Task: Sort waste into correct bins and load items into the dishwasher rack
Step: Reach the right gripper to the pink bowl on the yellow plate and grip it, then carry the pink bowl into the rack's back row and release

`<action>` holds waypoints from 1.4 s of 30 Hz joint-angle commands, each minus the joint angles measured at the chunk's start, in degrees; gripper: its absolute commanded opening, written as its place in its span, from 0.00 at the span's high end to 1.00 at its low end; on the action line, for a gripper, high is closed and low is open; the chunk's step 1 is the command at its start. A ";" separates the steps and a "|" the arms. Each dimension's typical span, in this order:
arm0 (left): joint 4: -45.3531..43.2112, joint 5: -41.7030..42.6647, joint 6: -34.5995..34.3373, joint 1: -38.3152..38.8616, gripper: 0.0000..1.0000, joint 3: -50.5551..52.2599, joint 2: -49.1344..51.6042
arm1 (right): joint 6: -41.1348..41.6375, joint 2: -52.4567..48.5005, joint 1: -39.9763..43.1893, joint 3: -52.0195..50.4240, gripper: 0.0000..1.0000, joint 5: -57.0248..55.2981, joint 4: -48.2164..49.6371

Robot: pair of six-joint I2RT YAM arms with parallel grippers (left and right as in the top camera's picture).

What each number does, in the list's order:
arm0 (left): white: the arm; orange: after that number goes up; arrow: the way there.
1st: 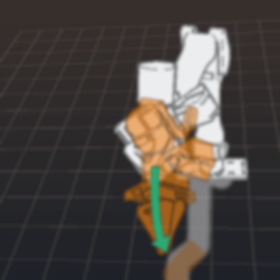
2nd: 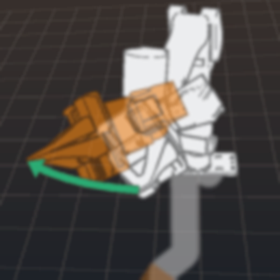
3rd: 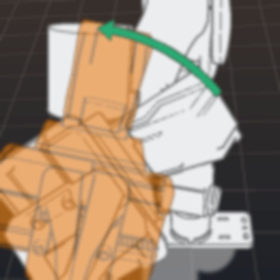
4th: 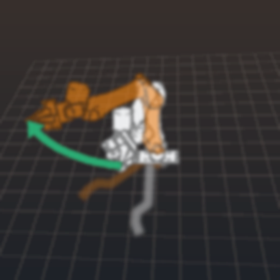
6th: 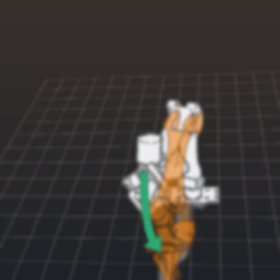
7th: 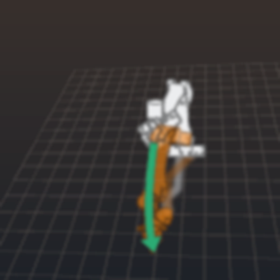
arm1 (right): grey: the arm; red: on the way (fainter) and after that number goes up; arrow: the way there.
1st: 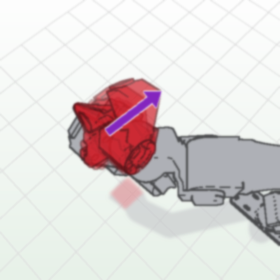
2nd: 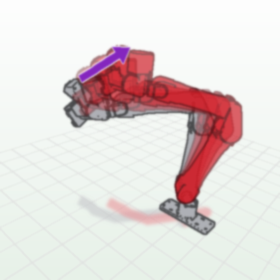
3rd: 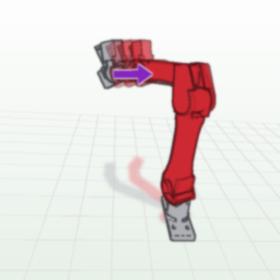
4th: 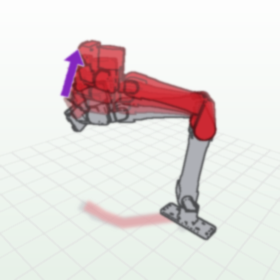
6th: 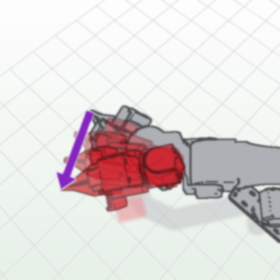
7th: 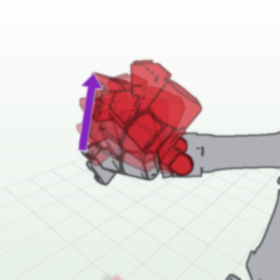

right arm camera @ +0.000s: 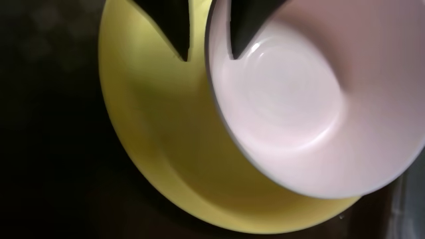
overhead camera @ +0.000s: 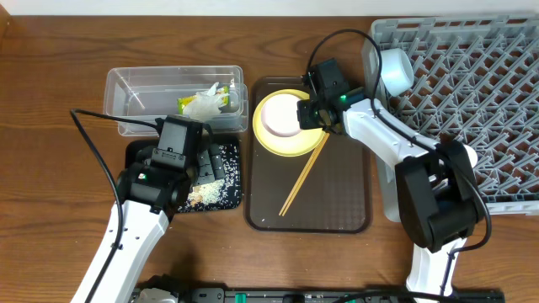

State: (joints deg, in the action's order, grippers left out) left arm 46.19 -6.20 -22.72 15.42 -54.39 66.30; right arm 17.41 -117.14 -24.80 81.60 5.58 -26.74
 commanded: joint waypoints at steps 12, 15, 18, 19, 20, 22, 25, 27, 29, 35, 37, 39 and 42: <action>0.26 -0.48 -0.55 -0.31 0.07 -0.26 -0.09 | -1.79 15.47 5.49 0.26 0.99 -9.60 0.52; 0.20 -0.48 -0.55 -0.31 0.07 -0.26 -0.09 | -7.43 21.62 8.61 0.26 0.99 -18.95 1.46; 0.02 -0.48 -0.55 -0.31 0.07 -0.26 -0.09 | -13.64 25.14 11.72 0.26 0.99 -29.59 3.63; 0.02 -0.48 -0.55 -0.31 0.07 -0.26 -0.09 | -16.15 25.88 12.92 0.26 0.99 -33.66 4.92; 0.04 -0.48 -0.55 -0.31 0.07 -0.26 -0.09 | -18.64 26.14 13.97 0.26 0.99 -36.98 6.27; 0.02 -0.48 -0.55 -0.31 0.07 -0.26 -0.07 | -25.29 26.08 16.26 0.24 0.99 -43.23 9.70; 0.00 -0.48 -0.55 -0.31 0.07 -0.26 -0.07 | -33.77 24.55 19.43 0.20 0.99 -48.83 14.86; 0.00 -0.48 -0.55 -0.31 0.07 -0.26 -0.07 | -38.56 23.08 20.96 0.20 0.99 -51.47 18.23; 0.00 -0.48 -0.55 -0.31 0.07 -0.26 -0.07 | -41.55 21.27 22.03 0.20 0.99 -54.84 22.05; 0.04 -0.46 -0.55 -0.31 0.07 -0.26 -0.09 | -43.43 15.26 23.02 0.20 0.99 -59.56 29.68; 0.04 -0.46 -0.55 -0.31 0.07 -0.26 -0.09 | -43.45 13.11 22.86 0.20 0.99 -59.58 30.25; 0.02 -0.48 -0.55 -0.31 0.07 -0.26 -0.09 | -43.45 10.82 22.80 0.20 0.99 -60.19 30.25; 0.04 -0.46 -0.55 -0.31 0.07 -0.26 -0.09 | -43.45 6.95 22.80 0.20 0.99 -65.02 32.37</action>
State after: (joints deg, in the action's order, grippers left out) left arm 46.11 -6.20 -22.72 15.42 -54.39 66.30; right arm -24.97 -107.20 -2.09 81.76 -53.58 4.40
